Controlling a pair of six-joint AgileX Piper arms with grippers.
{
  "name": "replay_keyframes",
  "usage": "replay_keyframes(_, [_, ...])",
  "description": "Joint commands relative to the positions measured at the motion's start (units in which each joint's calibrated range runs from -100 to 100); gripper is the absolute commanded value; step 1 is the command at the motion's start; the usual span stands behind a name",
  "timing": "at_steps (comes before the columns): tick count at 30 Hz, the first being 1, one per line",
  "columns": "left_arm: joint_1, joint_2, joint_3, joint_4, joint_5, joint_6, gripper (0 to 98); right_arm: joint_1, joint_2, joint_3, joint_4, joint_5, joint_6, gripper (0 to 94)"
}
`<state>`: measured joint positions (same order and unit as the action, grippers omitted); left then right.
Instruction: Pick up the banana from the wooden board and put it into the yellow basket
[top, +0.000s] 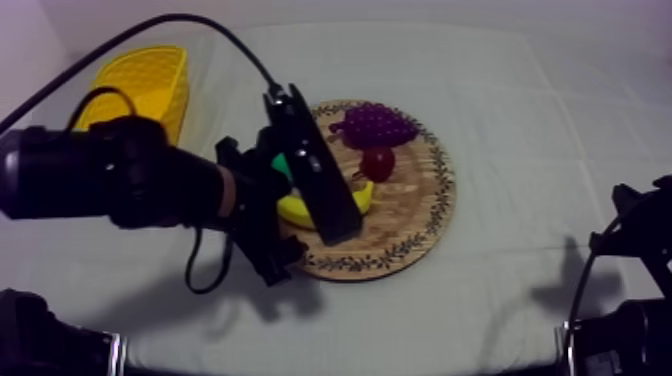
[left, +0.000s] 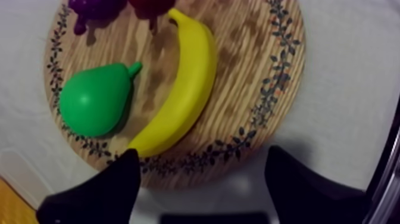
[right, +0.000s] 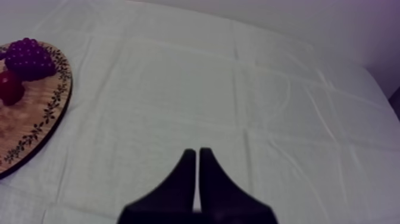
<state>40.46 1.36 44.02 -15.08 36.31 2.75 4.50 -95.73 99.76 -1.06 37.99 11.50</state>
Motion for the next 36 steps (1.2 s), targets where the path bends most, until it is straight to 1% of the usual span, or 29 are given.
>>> replay_keyframes(1, [0.1, 4.7, -3.1, 0.13, 1.3, -0.4, 75.6, 0.0, 0.0, 0.0, 0.0, 0.0, 0.0, 0.3])
replay_keyframes(8, [0.0, 13.8, -12.8, 0.26, 7.8, -3.3, 73.3, 0.0, 0.0, 0.0, 0.0, 0.0, 0.0, 0.3])
replay_keyframes(14, [-1.0, 20.6, -20.3, -0.5, 12.8, -6.1, 71.0, 0.0, 0.0, 0.0, 0.0, 0.0, 0.0, 0.3])
replay_keyframes(21, [-1.7, 26.7, -26.9, -1.43, 17.6, -7.8, 68.0, 0.0, 0.0, 0.0, 0.0, 0.0, 0.0, 0.3])
replay_keyframes(25, [-2.1, 29.1, -30.2, -1.4, 20.8, -8.6, 65.5, 0.0, 0.0, 0.0, 0.0, 0.0, 0.0, 0.3])
replay_keyframes(27, [-2.1, 30.0, -31.1, -1.41, 21.9, -8.7, 63.0, 0.0, 0.0, 0.0, 0.0, 0.0, 0.0, 0.3])
replay_keyframes(30, [-2.0, 31.1, -31.8, -1.78, 23.4, -8.1, 56.7, 0.0, 0.0, 0.0, 0.0, 0.0, 0.0, 0.3])
replay_keyframes(36, [-1.0, 32.3, -31.4, -3.74, 25.1, -5.2, 40.4, 0.0, 0.0, 0.0, 0.0, 0.0, 0.0, 0.3])
